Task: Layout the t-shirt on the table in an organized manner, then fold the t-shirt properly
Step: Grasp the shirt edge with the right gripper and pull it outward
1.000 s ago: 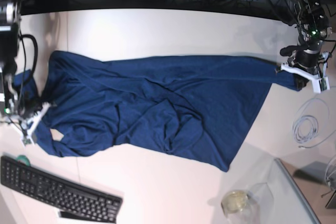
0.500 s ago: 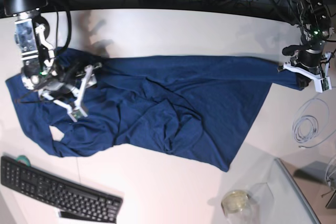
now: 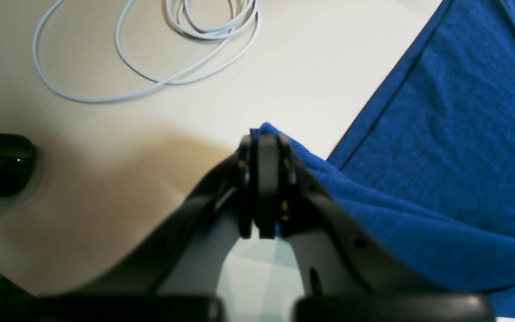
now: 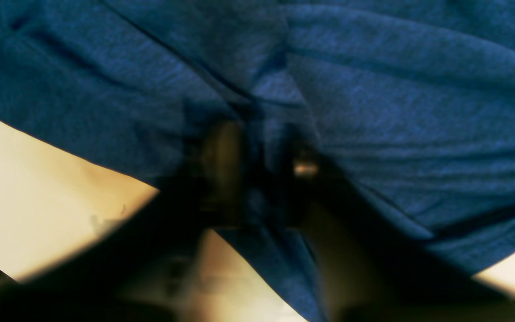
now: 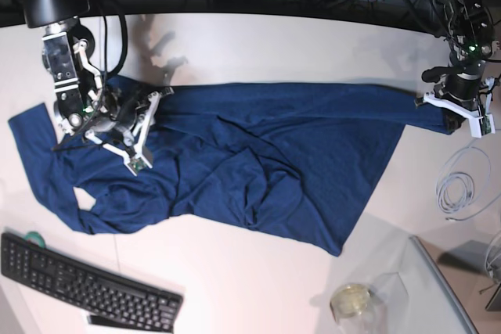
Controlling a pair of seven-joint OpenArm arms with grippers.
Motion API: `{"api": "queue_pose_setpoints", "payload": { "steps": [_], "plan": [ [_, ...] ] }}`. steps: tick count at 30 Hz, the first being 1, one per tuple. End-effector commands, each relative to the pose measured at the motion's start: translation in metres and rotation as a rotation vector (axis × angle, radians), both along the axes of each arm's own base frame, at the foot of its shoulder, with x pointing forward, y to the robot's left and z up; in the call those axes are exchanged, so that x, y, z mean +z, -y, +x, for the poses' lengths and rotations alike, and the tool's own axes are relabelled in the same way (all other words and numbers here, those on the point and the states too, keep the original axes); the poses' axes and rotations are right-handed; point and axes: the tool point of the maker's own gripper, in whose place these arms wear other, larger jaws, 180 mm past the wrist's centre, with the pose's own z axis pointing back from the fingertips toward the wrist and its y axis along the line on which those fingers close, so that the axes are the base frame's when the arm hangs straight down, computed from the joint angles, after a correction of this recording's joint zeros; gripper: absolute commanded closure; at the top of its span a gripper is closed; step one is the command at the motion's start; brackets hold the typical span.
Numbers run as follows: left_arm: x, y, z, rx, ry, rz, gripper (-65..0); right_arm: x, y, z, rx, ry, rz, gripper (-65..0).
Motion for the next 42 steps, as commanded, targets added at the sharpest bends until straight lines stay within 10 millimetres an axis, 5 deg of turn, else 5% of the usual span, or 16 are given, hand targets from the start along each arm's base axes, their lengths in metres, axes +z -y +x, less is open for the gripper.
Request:
{"api": "queue_pose_setpoints", "payload": {
  "steps": [1, 7, 16, 20, 26, 28, 35, 40, 42],
  "plan": [
    [0.014, -0.006, 0.006, -0.004, 0.041, 0.027, 0.0, 0.014, -0.001, 0.01, 0.012, 0.049, 0.012, -0.5],
    [0.012, -0.006, 0.005, -0.002, 0.036, 0.025, 0.0, 0.043, -0.017, -0.022, 0.099, 0.08, 0.009, -0.6],
    [0.013, -0.006, 0.005, -0.003, 0.037, 0.026, 0.0, 0.053, -0.03, -0.08, 0.133, 0.055, 0.034, -0.9],
    [0.014, -0.005, 0.007, -0.003, 0.041, 0.025, 0.0, 0.06, -0.023, -0.057, 0.103, 0.105, 0.033, -4.4],
    [0.014, -0.005, 0.007, -0.006, 0.042, 0.026, 0.0, 0.051, -0.01, -0.024, 0.088, 0.103, -0.001, -33.9],
    [0.014, -0.005, 0.007, -0.006, 0.042, 0.026, 0.0, 0.044, -0.005, -0.021, 0.083, 0.088, -0.01, -37.5],
    [0.009, -0.007, 0.001, -0.001, 0.024, 0.025, 0.0, 0.026, 0.002, -0.018, 0.068, 0.03, -0.023, -28.2],
    [0.011, -0.006, 0.001, -0.004, 0.027, 0.027, 0.0, 0.014, 0.007, -0.025, 0.058, -0.015, -0.028, -0.2],
    [0.012, -0.005, 0.001, -0.006, 0.03, 0.029, 0.0, 0.018, 0.004, -0.036, 0.067, -0.008, -0.024, -0.8]
  ]
}}
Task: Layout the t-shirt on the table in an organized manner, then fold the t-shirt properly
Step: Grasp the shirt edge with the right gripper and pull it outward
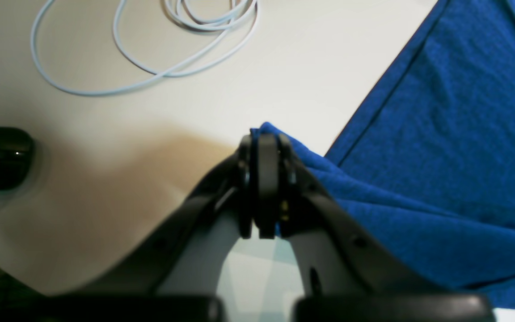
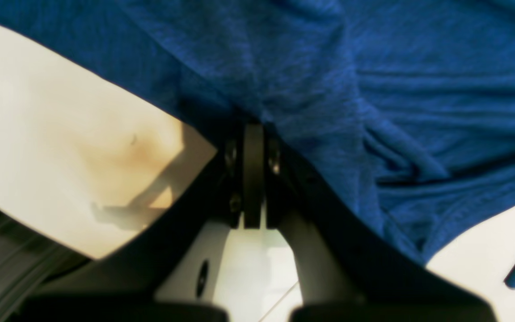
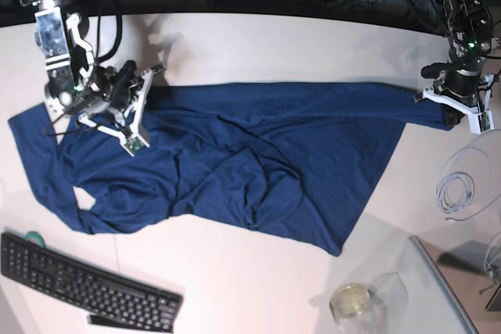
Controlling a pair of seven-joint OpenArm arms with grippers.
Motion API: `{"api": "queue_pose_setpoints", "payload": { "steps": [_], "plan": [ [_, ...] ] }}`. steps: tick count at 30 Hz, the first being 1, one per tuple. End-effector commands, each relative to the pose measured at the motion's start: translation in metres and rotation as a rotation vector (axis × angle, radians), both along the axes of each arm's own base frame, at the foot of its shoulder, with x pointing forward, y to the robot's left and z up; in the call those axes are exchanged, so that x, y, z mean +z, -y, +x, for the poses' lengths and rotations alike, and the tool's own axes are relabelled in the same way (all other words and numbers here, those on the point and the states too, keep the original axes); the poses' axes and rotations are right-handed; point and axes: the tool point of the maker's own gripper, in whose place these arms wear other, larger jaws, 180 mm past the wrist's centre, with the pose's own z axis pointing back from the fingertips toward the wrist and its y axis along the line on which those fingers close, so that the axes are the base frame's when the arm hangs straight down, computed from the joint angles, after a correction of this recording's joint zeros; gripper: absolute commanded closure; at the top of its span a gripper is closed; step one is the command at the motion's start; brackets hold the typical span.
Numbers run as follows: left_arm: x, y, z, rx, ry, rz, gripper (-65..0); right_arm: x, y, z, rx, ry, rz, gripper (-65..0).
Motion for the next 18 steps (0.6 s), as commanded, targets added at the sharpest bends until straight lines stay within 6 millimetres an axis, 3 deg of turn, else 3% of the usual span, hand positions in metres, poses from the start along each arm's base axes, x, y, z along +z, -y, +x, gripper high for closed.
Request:
{"api": "queue_pose_setpoints", "payload": {
  "steps": [1, 6, 11, 18],
  "plan": [
    [0.016, -0.006, 0.008, -0.005, 0.046, 0.029, 0.0, 0.012, -0.003, 0.0, 0.011, 0.039, 0.016, -1.4],
    [0.015, -0.006, 0.007, -0.005, 0.044, 0.029, 0.0, 0.029, -0.012, -0.043, 0.047, 0.025, 0.011, -1.2],
    [0.014, -0.005, 0.005, -0.007, 0.038, 0.028, 0.0, 0.024, -0.003, -0.083, 0.072, -0.032, -0.009, -1.2],
    [0.014, -0.005, 0.005, -0.007, 0.038, 0.028, 0.0, 0.011, 0.019, -0.108, 0.1, -0.103, -0.07, -1.4]
  ]
}}
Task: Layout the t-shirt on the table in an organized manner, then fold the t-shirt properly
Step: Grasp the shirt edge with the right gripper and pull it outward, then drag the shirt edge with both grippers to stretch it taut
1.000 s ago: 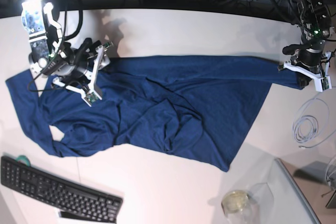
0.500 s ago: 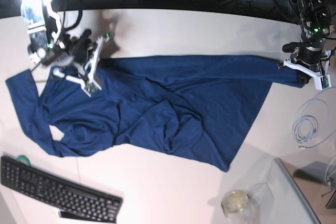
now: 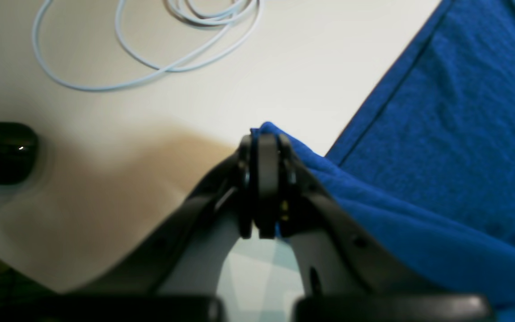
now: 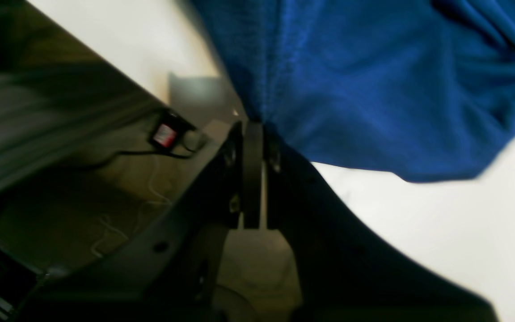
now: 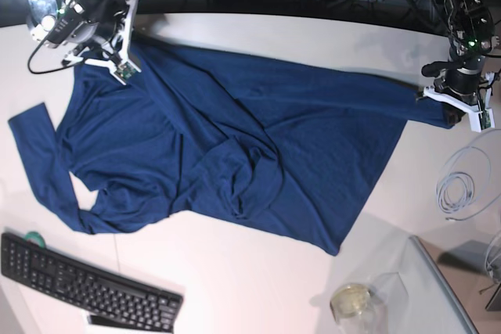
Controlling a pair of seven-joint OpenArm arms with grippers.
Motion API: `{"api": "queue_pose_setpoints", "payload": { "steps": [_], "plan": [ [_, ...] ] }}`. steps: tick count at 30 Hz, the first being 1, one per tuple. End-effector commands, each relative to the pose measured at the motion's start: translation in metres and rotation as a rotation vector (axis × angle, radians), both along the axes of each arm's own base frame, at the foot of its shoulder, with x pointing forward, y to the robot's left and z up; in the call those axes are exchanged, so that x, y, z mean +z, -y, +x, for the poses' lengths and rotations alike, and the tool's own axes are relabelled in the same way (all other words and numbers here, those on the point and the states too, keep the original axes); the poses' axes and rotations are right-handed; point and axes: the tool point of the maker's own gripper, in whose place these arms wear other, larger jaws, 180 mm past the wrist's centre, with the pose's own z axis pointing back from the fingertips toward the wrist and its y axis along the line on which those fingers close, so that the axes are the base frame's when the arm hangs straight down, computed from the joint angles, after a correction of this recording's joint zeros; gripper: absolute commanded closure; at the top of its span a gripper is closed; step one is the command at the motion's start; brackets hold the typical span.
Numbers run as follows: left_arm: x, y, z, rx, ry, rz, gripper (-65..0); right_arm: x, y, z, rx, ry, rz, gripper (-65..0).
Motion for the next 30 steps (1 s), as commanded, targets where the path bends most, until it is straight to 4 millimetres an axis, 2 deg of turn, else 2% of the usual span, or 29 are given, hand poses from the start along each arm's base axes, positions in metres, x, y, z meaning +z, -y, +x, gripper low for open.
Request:
{"api": "queue_pose_setpoints", "payload": {
  "steps": [1, 7, 11, 14, 16, 18, 20, 21, 23, 25, 28, 30],
  "plan": [
    [0.014, -0.005, 0.007, -0.005, 0.044, 0.026, 0.0, 0.001, 0.003, 0.0, 0.0, 0.002, -0.002, -1.4],
    [0.019, -0.009, 0.009, -0.01, 0.048, 0.041, 0.0, -0.005, 0.03, -0.02, 0.018, -0.048, -0.065, -1.5],
    [0.021, -0.005, 0.005, -0.019, 0.047, 0.044, 0.0, -0.007, 0.029, -0.033, 0.019, -0.074, -0.062, -2.3],
    [0.023, 0.0, 0.002, -0.028, 0.049, 0.046, 0.0, -0.002, 0.028, -0.029, 0.02, -0.06, -0.061, -2.4],
    [0.022, 0.001, -0.001, -0.031, 0.043, 0.045, 0.0, 0.015, 0.032, -0.017, -0.003, -0.001, -0.067, -5.4],
    [0.017, 0.002, -0.007, -0.027, 0.029, 0.038, 0.0, 0.032, 0.036, 0.005, -0.074, 0.082, -0.055, -13.4],
    [0.013, 0.002, -0.011, -0.025, 0.015, 0.035, 0.0, 0.038, 0.053, 0.036, -0.152, 0.144, -0.07, -21.8],
    [0.011, 0.004, -0.012, -0.021, 0.014, 0.028, 0.0, 0.033, 0.059, 0.048, -0.175, 0.146, -0.073, -23.6],
    [0.003, 0.007, -0.016, -0.01, 0.002, 0.008, 0.0, 0.016, 0.065, 0.065, -0.199, 0.119, -0.07, -21.0],
    [-0.004, 0.007, -0.02, -0.002, -0.012, -0.002, 0.0, -0.002, 0.057, 0.084, -0.209, 0.114, -0.03, -12.6],
    [-0.013, 0.008, -0.027, 0.01, -0.036, -0.016, 0.0, -0.028, 0.056, 0.094, -0.239, 0.069, -0.006, -0.8],
    [-0.016, 0.007, -0.031, 0.013, -0.046, -0.017, 0.0, -0.043, 0.063, 0.095, -0.269, 0.028, -0.008, -0.3]
  ]
}}
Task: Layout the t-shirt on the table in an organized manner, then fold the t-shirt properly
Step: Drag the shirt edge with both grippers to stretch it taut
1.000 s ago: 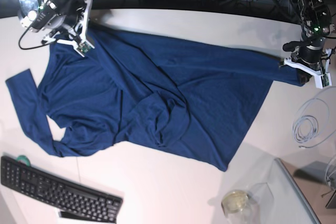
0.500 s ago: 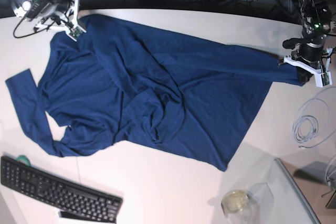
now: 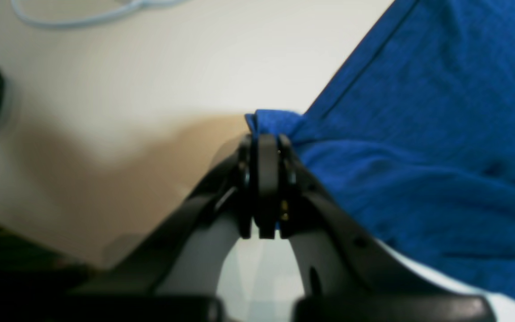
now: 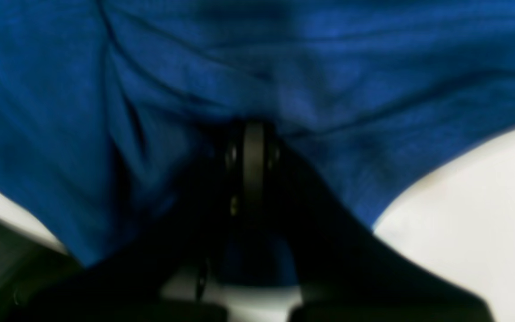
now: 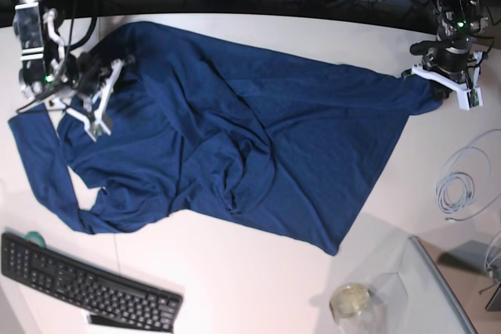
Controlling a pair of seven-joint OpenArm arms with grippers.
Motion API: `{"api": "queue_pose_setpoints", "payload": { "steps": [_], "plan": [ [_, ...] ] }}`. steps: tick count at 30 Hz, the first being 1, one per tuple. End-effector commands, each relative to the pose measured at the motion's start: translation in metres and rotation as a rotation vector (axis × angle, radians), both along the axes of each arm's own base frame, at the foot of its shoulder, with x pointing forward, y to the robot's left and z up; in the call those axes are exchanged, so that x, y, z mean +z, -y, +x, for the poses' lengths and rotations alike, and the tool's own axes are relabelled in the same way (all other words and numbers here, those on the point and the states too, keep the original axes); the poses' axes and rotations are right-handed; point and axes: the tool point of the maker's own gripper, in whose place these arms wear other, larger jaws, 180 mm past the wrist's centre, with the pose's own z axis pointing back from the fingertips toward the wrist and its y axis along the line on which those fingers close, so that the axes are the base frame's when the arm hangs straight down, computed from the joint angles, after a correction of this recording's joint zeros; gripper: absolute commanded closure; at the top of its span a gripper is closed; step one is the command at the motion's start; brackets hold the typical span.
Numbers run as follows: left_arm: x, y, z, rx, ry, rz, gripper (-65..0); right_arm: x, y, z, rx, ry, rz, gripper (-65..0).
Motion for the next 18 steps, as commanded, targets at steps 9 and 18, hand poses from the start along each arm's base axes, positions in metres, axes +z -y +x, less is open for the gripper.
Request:
{"api": "queue_pose_setpoints", "payload": {
  "steps": [9, 18],
  "plan": [
    [-0.013, -0.011, -0.018, 0.032, -0.034, 0.002, 0.0, -0.031, 0.056, -0.019, -0.063, -0.077, -0.091, 0.0],
    [-0.033, 0.014, -0.036, 0.065, -0.065, -0.07, 0.0, -0.027, 0.086, -0.012, -0.087, -0.067, -0.141, 0.0]
  ]
}}
